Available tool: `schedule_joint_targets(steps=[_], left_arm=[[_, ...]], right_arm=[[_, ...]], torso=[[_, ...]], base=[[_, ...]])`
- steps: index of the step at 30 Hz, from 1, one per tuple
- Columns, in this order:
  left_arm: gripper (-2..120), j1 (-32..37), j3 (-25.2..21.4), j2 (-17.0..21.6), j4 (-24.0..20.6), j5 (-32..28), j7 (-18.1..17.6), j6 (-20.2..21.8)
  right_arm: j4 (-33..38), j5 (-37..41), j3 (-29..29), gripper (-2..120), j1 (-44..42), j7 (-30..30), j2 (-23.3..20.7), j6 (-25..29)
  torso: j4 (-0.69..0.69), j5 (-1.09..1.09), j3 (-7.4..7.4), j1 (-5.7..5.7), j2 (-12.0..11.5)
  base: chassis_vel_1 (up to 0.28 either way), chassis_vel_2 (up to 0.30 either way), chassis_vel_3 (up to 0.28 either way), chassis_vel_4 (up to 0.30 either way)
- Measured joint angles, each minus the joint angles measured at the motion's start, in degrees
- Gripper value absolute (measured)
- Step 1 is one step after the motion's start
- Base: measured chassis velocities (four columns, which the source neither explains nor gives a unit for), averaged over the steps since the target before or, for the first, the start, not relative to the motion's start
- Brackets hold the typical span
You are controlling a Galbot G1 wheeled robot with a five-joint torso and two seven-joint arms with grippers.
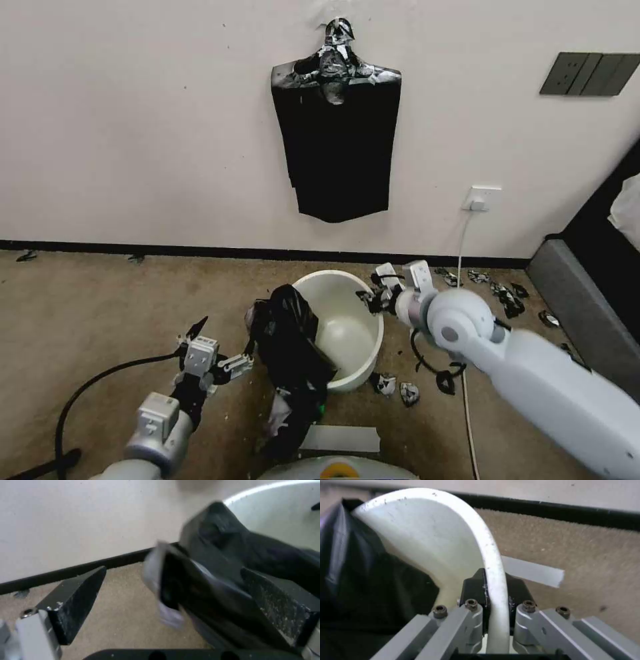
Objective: Place a trash bag onto the trash bin.
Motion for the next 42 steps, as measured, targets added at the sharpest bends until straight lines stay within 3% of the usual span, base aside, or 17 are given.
schedule_joint_targets(steps=[5, 11, 18, 29, 42], left_arm=[[100, 0.4, 0.0, -0.2, 0.1, 0.0, 0.0, 0.0], [100, -0.3, 0.2, -0.2, 0.4, 0.0, -0.1, 0.0], [100, -0.2, 0.6, -0.9, 0.5, 0.1, -0.1, 0.0], [100, 0.0, 0.2, -0.8, -0.1, 0.0, -0.1, -0.1], [100, -0.2, -0.2, -0.7, -0.2, 0.0, -0.2, -0.2]], right_arm=[[1.6, 0.2, 6.7, 9, -7.3, 3.0, 5.7, 3.7], [3.2, -2.1, 9.2, 9, -12.0, 4.7, 7.0, 5.3], [5.6, -7.5, 11.1, 9, -18.4, 6.1, 11.8, 7.0], [6.8, -13.5, 13.1, 9, -24.9, 3.5, 14.5, 7.2], [5.3, -14.4, 13.8, 9, -24.6, 2.6, 15.1, 6.1]], torso=[[0.01, 0.0, 0.0, 0.0, 0.0], [-0.01, -0.02, 0.0, 0.0, 0.0], [0.0, 0.0, 0.0, 0.0, 0.0], [0.0, -0.01, 0.0, 0.0, 0.0], [0.0, -0.01, 0.0, 0.0, 0.0]], base=[[0.0, 0.0, 0.0, 0.0], [0.0, 0.0, 0.0, 0.0], [0.0, 0.0, 0.0, 0.0], [0.0, 0.0, 0.0, 0.0], [0.0, 0.0, 0.0, 0.0]])
